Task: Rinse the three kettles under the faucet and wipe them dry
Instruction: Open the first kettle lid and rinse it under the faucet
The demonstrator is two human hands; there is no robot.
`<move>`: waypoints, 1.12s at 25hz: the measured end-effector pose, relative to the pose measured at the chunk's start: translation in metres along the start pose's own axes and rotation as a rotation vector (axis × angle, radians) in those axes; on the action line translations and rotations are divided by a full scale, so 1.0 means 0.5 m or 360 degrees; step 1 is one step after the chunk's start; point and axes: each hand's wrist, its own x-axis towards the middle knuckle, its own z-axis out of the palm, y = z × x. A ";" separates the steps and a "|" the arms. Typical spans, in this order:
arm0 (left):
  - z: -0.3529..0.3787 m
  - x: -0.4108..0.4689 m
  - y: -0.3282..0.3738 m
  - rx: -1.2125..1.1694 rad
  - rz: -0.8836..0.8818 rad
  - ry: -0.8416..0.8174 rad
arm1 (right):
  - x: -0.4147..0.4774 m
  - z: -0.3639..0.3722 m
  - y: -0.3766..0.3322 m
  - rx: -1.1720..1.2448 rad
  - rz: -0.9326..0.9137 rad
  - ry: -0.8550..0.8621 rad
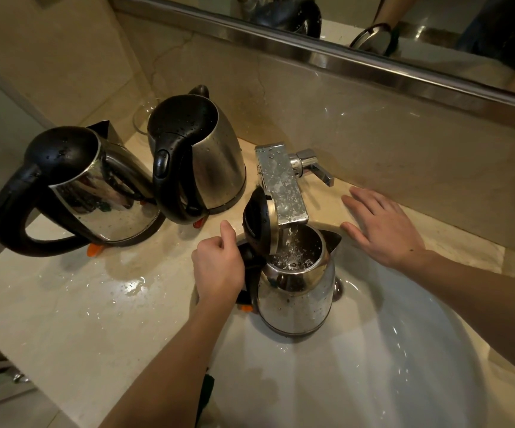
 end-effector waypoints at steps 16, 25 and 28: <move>0.004 0.006 -0.012 -0.0001 0.0031 0.0014 | -0.001 -0.001 -0.001 0.0000 -0.0010 0.0002; -0.001 0.003 -0.008 -0.0011 0.0039 0.0015 | 0.000 -0.001 -0.001 -0.0012 -0.0008 -0.0002; -0.002 0.002 -0.007 -0.0009 0.0031 0.0022 | -0.001 -0.002 -0.002 -0.0009 -0.0008 -0.0006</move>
